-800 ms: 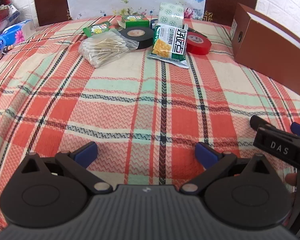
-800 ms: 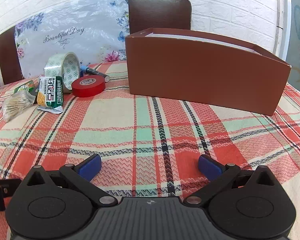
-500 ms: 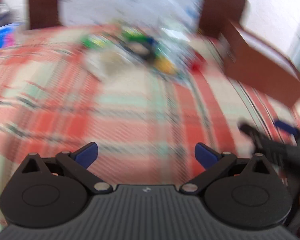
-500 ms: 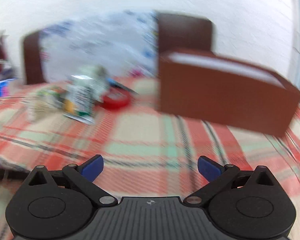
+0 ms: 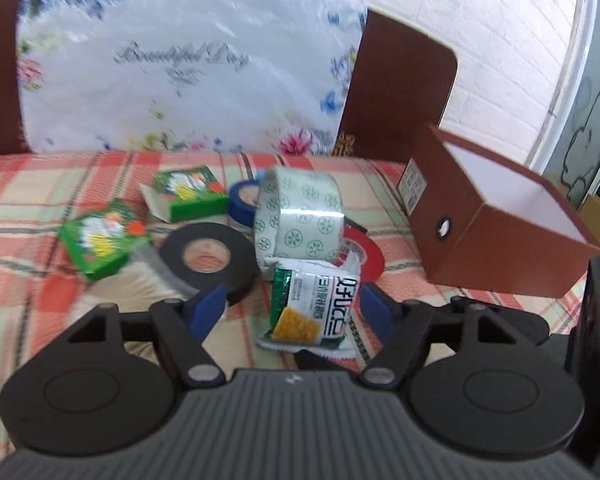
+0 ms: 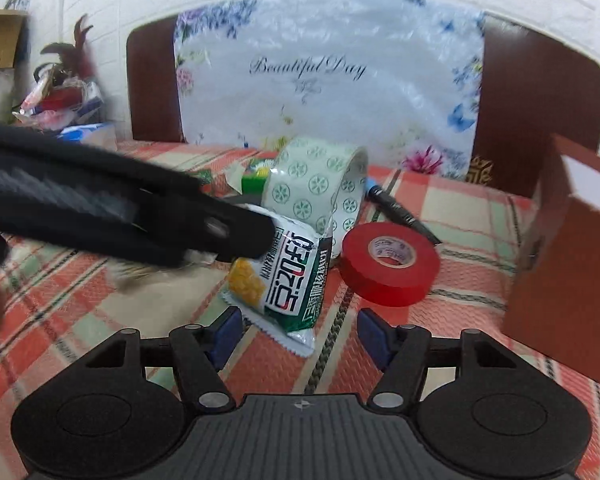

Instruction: Organize objects

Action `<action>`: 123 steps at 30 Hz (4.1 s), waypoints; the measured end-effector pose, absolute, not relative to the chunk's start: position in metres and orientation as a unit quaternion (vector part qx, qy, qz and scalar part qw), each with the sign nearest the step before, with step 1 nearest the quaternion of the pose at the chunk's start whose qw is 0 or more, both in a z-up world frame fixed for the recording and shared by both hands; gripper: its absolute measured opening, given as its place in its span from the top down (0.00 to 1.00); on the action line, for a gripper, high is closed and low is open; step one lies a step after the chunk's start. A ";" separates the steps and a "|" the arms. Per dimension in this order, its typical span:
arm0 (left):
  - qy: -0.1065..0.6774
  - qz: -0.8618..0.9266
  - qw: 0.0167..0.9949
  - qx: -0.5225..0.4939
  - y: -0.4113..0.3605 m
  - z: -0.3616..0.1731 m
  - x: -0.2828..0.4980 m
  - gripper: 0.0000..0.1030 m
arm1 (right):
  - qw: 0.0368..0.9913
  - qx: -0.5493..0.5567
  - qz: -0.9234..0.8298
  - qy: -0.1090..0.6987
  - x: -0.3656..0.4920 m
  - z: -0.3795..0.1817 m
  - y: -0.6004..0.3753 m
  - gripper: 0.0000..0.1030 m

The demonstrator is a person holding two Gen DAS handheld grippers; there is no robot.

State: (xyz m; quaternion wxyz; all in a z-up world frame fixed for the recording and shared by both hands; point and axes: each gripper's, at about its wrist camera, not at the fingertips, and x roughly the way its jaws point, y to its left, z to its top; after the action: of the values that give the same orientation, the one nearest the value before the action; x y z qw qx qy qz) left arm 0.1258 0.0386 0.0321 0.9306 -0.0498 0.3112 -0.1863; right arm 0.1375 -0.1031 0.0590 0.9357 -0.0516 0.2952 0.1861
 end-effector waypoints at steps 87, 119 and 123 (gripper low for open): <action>0.315 -0.234 0.916 -0.078 0.005 0.063 0.095 0.55 | 0.972 -0.034 0.135 0.189 0.053 0.092 -0.141 0.37; 0.253 -0.267 0.930 0.022 -0.089 0.078 0.103 0.42 | 0.990 0.027 0.014 0.134 0.057 0.098 -0.235 0.29; 0.307 -0.201 0.930 0.025 -0.047 0.037 0.093 0.41 | 0.966 0.030 0.082 0.242 0.059 0.074 -0.203 0.36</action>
State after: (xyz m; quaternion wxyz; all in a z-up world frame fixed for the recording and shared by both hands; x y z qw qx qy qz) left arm 0.0927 -0.0468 0.0367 0.9300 0.0253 0.3070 -0.2005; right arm 0.0592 -0.2026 0.0742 0.9663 0.0302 0.2421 0.0823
